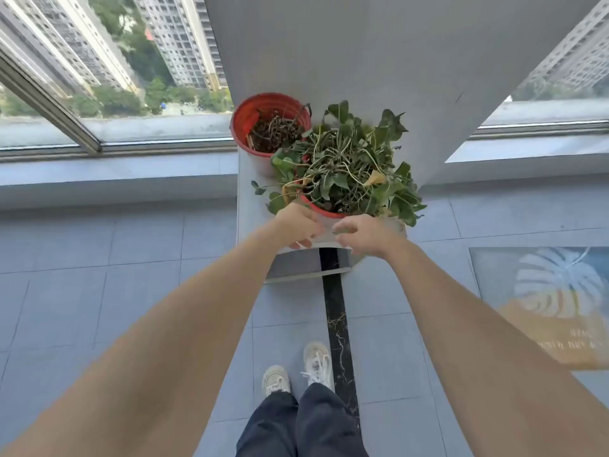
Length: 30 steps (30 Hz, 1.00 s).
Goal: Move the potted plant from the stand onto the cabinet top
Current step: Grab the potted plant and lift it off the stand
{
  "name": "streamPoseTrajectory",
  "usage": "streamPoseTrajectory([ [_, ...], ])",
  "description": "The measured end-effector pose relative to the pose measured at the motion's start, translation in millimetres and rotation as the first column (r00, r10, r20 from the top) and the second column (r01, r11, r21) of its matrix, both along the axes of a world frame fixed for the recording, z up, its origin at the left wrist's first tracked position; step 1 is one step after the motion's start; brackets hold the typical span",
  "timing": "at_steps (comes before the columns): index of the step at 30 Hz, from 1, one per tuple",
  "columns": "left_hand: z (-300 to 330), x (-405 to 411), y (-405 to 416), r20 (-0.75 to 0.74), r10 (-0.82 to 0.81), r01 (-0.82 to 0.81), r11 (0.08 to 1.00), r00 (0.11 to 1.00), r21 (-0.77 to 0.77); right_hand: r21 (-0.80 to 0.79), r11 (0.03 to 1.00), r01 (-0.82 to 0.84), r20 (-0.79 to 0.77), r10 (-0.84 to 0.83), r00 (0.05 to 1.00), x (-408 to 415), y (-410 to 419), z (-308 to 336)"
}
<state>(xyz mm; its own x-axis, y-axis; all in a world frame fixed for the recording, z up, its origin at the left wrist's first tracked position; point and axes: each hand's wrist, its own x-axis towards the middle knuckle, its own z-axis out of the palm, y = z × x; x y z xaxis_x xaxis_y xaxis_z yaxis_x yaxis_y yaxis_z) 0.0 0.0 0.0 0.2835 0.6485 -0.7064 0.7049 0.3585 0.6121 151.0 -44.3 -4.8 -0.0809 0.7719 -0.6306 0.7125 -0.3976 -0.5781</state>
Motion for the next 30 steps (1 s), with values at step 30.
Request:
streamPoseTrajectory([
  [30, -63.5, 26.8, 25.1, 0.31, 0.655, -0.615, 0.755, 0.689, -0.228, -0.323, 0.217, 0.921, -0.436, -0.898, 0.058, -20.7, 39.5, -54.8],
])
